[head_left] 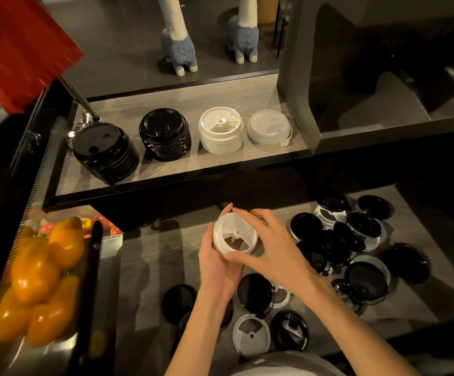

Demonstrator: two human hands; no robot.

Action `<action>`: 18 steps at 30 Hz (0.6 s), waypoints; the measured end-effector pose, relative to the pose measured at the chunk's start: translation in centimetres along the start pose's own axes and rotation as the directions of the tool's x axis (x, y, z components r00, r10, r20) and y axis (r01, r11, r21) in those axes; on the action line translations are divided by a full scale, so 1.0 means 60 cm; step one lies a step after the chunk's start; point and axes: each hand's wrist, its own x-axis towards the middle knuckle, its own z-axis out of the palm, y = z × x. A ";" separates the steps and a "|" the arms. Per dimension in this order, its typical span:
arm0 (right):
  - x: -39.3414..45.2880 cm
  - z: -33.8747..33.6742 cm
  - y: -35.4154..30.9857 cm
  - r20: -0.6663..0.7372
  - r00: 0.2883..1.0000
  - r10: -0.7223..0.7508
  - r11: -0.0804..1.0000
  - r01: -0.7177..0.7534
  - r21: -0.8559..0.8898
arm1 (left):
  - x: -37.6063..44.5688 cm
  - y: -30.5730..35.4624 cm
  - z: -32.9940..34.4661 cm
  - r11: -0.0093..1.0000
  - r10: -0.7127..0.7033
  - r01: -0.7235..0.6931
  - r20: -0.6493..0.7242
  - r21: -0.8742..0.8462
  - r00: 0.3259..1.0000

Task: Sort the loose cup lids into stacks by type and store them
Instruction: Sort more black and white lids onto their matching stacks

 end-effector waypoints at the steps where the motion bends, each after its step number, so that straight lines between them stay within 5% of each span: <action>1: 0.003 -0.001 0.000 0.010 1.000 -0.008 1.000 0.008 0.015 | 0.001 0.003 -0.001 1.000 -0.008 0.008 0.008 -0.001 1.000; 18: 0.051 -0.071 -0.008 0.150 0.972 -0.179 0.981 0.188 -0.051 | 0.000 0.071 0.027 0.982 -0.172 0.179 0.110 -0.063 0.979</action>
